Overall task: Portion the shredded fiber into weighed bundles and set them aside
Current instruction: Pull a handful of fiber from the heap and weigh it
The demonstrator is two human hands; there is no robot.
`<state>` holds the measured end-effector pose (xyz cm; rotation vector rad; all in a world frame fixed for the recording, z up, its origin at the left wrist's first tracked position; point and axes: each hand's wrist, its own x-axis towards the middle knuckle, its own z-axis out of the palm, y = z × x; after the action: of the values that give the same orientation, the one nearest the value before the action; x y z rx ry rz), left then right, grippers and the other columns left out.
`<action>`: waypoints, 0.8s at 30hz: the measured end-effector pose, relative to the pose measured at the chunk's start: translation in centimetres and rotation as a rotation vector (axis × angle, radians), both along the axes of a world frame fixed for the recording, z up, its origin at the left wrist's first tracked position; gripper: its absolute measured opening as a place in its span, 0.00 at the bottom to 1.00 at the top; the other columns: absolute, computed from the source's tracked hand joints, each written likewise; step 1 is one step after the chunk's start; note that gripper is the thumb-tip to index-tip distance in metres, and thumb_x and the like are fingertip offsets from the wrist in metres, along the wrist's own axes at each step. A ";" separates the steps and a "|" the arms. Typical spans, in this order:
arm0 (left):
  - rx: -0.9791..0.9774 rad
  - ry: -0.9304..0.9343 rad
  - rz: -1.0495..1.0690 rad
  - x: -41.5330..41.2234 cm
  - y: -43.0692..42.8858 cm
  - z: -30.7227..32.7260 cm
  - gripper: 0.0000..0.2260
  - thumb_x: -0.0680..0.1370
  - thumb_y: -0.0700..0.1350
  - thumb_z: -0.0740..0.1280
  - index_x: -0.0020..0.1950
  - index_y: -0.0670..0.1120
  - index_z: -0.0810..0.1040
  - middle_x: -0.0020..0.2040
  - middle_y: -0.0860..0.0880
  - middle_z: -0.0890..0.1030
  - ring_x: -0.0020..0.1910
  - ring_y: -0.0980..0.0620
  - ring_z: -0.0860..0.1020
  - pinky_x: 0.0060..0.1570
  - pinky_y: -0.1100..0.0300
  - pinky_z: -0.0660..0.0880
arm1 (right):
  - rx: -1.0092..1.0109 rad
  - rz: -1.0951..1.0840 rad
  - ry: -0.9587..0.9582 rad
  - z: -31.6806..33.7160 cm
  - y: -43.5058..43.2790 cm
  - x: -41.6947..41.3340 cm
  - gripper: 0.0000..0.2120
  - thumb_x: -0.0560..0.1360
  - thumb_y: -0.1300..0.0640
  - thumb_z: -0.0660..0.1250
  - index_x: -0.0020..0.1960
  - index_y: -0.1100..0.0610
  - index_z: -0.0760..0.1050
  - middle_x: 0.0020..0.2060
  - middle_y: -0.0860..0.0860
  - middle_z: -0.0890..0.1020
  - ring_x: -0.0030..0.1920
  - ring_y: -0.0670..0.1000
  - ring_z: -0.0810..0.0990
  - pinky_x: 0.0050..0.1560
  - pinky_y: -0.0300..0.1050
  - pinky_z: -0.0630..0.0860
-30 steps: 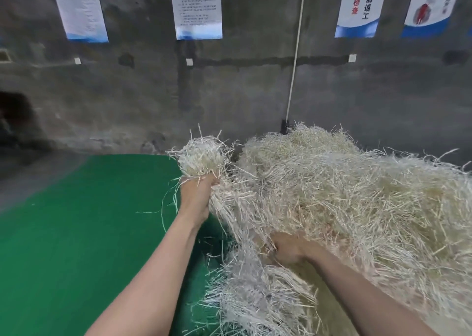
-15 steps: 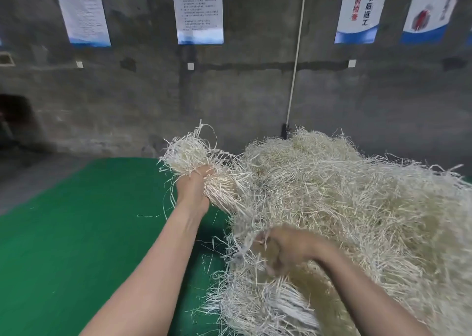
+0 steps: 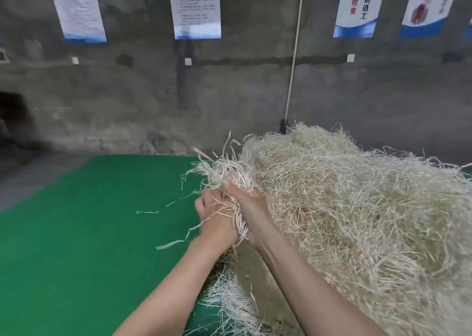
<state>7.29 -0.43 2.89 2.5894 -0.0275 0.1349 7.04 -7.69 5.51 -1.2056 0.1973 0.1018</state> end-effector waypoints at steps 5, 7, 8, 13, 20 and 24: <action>-0.689 -0.276 -0.235 -3.0 0.9 -1.1 0.22 0.74 0.35 0.67 0.62 0.57 0.75 0.65 0.57 0.73 0.66 0.56 0.69 0.64 0.63 0.66 | 0.179 -0.151 0.136 -0.8 -1.6 1.1 0.11 0.76 0.55 0.64 0.52 0.63 0.75 0.41 0.58 0.82 0.41 0.57 0.82 0.39 0.52 0.80; -1.175 -0.362 -0.007 -4.4 1.7 -1.5 0.20 0.74 0.42 0.69 0.56 0.67 0.75 0.59 0.64 0.76 0.60 0.63 0.73 0.59 0.60 0.69 | 0.419 -0.175 0.128 -0.1 -2.5 1.1 0.14 0.81 0.54 0.55 0.48 0.62 0.75 0.36 0.60 0.83 0.38 0.59 0.83 0.37 0.54 0.79; -1.366 -0.303 0.107 -4.3 1.9 -1.6 0.17 0.75 0.48 0.67 0.58 0.69 0.73 0.63 0.63 0.74 0.63 0.61 0.71 0.63 0.54 0.68 | 0.505 -0.207 0.100 0.7 -2.7 0.9 0.15 0.81 0.55 0.53 0.47 0.61 0.75 0.35 0.61 0.84 0.38 0.58 0.83 0.37 0.54 0.80; -1.865 0.485 0.087 -1.2 1.4 -0.3 0.38 0.70 0.73 0.57 0.75 0.55 0.61 0.73 0.43 0.64 0.70 0.38 0.65 0.67 0.33 0.55 | 0.494 -0.103 0.014 3.3 -0.3 1.4 0.10 0.79 0.60 0.56 0.49 0.63 0.75 0.39 0.55 0.80 0.39 0.54 0.80 0.54 0.46 0.77; -1.553 0.337 -0.013 1.1 2.7 2.5 0.31 0.72 0.55 0.71 0.70 0.44 0.69 0.65 0.39 0.75 0.62 0.40 0.75 0.62 0.42 0.71 | -1.229 0.018 -0.490 -3.2 -0.9 0.1 0.20 0.81 0.48 0.54 0.61 0.61 0.72 0.60 0.58 0.75 0.62 0.59 0.73 0.64 0.59 0.69; -1.375 0.226 0.248 1.5 2.9 1.9 0.29 0.71 0.37 0.71 0.70 0.40 0.67 0.62 0.38 0.76 0.55 0.41 0.79 0.52 0.47 0.79 | -0.585 0.323 -0.398 -2.2 -3.7 -0.8 0.45 0.62 0.38 0.74 0.72 0.41 0.56 0.60 0.35 0.63 0.60 0.40 0.71 0.60 0.47 0.73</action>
<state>8.75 2.49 4.79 1.2102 0.3451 -0.0518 6.27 -11.41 3.36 -1.8050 -0.3436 0.0856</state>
